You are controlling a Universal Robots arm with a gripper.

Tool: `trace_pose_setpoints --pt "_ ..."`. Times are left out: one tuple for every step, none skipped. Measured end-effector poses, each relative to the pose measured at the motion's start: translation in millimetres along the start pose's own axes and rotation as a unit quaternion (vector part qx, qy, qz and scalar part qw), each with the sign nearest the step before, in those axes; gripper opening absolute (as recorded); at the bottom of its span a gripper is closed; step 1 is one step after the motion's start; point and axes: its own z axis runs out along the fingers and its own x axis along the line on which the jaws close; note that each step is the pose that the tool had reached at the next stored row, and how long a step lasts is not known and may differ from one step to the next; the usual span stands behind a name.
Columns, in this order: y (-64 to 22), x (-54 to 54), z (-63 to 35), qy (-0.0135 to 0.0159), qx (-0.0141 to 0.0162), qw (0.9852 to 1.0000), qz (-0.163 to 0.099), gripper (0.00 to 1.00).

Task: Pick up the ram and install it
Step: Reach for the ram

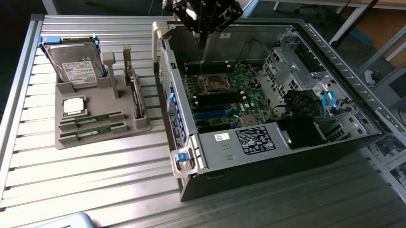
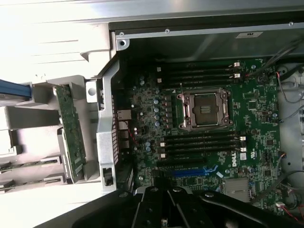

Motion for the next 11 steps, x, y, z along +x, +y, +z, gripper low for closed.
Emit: trace_pose_setpoints --pt "-0.1 1.8 -0.1 0.0000 0.0000 1.0000 0.000 0.11" --pt "-0.2 2.7 -0.1 0.0000 0.0000 1.0000 0.000 0.11" --pt "-0.3 3.7 -0.1 0.0000 0.0000 1.0000 0.000 0.11" --pt "-0.3 4.8 -0.1 0.0000 0.0000 1.0000 0.000 0.11" --pt "-0.4 5.6 -0.2 0.0000 0.0000 1.0000 0.000 0.11" --pt "-0.5 6.3 -0.2 0.0000 0.0000 1.0000 0.000 0.11" --pt "-0.5 7.1 -0.2 0.0000 0.0000 1.0000 0.000 0.11" --pt "-0.6 7.8 -0.2 0.0000 0.0000 1.0000 0.000 0.11" --pt "-0.6 8.5 -0.2 0.0000 0.0000 1.0000 0.000 0.11" --pt "-0.7 9.5 -0.2 0.0000 0.0000 1.0000 0.000 0.11" --pt "-0.8 10.3 -0.3 0.0000 0.0000 1.0000 0.000 0.11"
